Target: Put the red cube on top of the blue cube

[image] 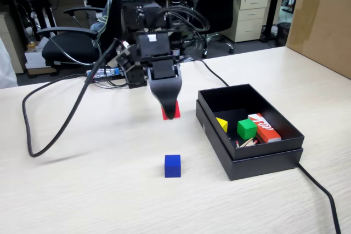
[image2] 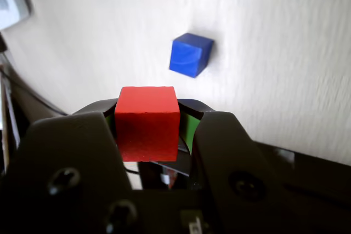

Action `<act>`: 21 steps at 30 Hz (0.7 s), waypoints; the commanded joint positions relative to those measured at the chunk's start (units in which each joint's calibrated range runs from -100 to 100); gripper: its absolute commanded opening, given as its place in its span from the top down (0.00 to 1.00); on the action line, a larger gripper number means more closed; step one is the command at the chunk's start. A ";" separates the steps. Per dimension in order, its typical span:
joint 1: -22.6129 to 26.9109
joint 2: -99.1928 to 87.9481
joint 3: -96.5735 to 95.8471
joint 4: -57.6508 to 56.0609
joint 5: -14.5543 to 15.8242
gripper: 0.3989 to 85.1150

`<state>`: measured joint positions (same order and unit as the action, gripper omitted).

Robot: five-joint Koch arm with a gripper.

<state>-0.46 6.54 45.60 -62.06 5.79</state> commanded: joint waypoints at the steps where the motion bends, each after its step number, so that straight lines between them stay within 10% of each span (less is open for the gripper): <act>1: -0.44 3.62 6.72 0.16 -0.63 0.99; 21: -0.63 19.11 11.79 2.75 -0.59 0.99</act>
<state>-1.20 26.73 51.80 -62.14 5.64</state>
